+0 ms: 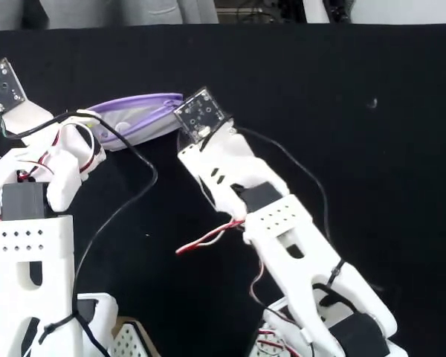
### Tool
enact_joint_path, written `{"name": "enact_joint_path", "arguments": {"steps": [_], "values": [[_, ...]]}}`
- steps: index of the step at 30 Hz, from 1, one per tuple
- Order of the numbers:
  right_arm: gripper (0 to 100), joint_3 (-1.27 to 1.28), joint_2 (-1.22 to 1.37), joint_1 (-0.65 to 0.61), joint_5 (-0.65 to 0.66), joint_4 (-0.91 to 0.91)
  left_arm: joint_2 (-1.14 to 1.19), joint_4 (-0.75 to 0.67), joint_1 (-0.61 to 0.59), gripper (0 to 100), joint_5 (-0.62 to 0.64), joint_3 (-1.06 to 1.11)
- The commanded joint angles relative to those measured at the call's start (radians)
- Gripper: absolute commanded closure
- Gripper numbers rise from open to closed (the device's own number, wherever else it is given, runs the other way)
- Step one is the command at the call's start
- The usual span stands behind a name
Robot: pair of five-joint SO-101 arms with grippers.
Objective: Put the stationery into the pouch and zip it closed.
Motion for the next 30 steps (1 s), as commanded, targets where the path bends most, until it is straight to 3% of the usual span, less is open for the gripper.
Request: {"name": "enact_joint_path", "arguments": {"steps": [1,10,20,26,30], "values": [[79.1,-0.007,-0.073,-0.006,-0.012,-0.025,0.008,-0.011,-0.016,97,-0.006,0.004],[79.2,0.051,-0.143,-0.008,-0.044,-0.109,0.008,-0.012,-0.013,97,-0.006,0.004],[79.4,0.056,-0.145,-0.003,-0.04,-0.066,0.008,-0.009,-0.015,97,-0.006,0.004],[96.9,0.056,-0.147,-0.002,-0.04,-0.061,0.008,-0.008,-0.016,97,-0.006,0.004],[98.7,0.056,-0.148,-0.002,-0.04,-0.06,0.008,-0.008,-0.016,97,-0.006,0.004]]}}
